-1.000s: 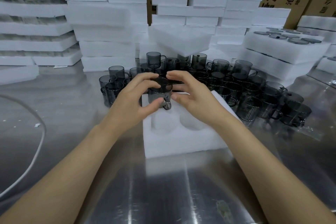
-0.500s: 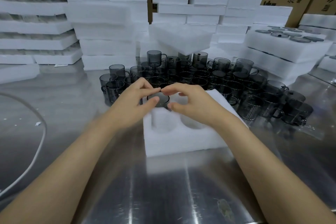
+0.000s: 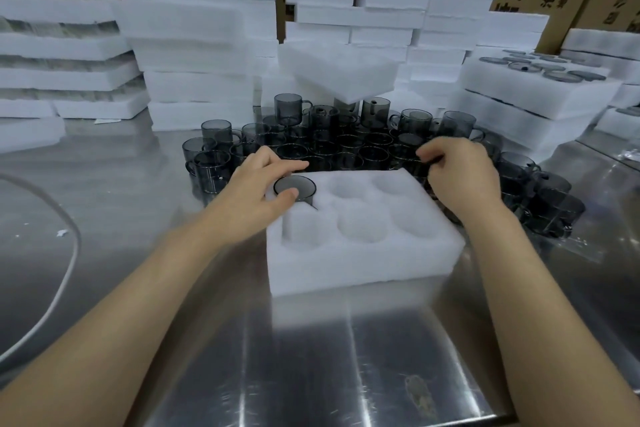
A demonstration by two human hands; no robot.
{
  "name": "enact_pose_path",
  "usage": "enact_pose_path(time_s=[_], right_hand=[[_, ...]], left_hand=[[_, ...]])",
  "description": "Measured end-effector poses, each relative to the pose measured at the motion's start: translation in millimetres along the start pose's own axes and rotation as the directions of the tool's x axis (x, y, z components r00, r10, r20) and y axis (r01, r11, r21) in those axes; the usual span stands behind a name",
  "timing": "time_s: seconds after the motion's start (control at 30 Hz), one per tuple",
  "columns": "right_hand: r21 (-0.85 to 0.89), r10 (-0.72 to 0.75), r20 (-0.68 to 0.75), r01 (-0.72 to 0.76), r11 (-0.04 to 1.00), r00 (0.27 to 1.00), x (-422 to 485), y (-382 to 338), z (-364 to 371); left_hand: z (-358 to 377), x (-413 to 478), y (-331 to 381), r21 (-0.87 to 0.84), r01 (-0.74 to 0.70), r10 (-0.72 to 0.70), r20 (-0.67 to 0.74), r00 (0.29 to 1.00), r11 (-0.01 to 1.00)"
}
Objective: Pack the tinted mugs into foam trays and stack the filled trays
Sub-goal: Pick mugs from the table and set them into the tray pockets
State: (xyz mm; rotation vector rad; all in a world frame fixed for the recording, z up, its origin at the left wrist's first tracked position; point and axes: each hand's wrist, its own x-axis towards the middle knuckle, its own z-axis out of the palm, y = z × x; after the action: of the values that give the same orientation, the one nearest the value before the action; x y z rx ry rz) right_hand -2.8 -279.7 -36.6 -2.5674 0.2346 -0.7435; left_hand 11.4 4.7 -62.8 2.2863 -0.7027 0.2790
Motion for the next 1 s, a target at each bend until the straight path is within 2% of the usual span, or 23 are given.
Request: enact_pose_path(time_s=[0.07, 0.17, 0.4, 0.53, 0.67, 0.73, 0.8, 0.87, 1.0], right_hand=[[0.012, 0.036, 0.118, -0.037, 0.999, 0.992, -1, 6, -1], [-0.062, 0.051, 0.179, -0.040, 0.997, 0.983, 0, 8, 0], [-0.120, 0.021, 0.182, 0.001, 0.993, 0.983, 1, 11, 7], [-0.038, -0.013, 0.077, 0.016, 0.999, 0.997, 0, 8, 6], [0.100, -0.034, -0.177, 0.053, 0.994, 0.984, -1, -1, -5], [0.279, -0.048, -0.304, 0.137, 0.950, 0.952, -2, -11, -8], [0.465, -0.096, -0.360, 0.268, 0.844, 0.928, -7, -24, -7], [0.547, -0.162, -0.315, 0.318, 0.774, 0.935, -12, -36, -1], [0.537, -0.287, -0.109, 0.300, 0.789, 0.952, -21, -44, 15]], left_hand=[[0, 0, 0, -0.003, 0.005, -0.005, 0.002, 1.000, 1.000], [0, 0, -1, -0.007, 0.003, -0.003, 0.006, 1.000, 1.000], [2, 0, -4, -0.009, -0.012, 0.011, -0.020, 1.000, 1.000], [2, 1, -5, -0.004, -0.019, 0.019, -0.020, 1.000, 1.000], [3, 1, -5, 0.003, -0.012, 0.012, -0.027, 1.000, 1.000], [3, 1, -4, 0.003, -0.005, 0.005, -0.030, 1.000, 1.000], [3, 1, -2, 0.001, 0.000, 0.000, -0.033, 0.999, 1.000], [2, 1, -1, -0.006, 0.003, -0.003, -0.035, 0.999, 1.000], [3, 1, -2, -0.016, 0.004, -0.004, -0.035, 0.999, 1.000]])
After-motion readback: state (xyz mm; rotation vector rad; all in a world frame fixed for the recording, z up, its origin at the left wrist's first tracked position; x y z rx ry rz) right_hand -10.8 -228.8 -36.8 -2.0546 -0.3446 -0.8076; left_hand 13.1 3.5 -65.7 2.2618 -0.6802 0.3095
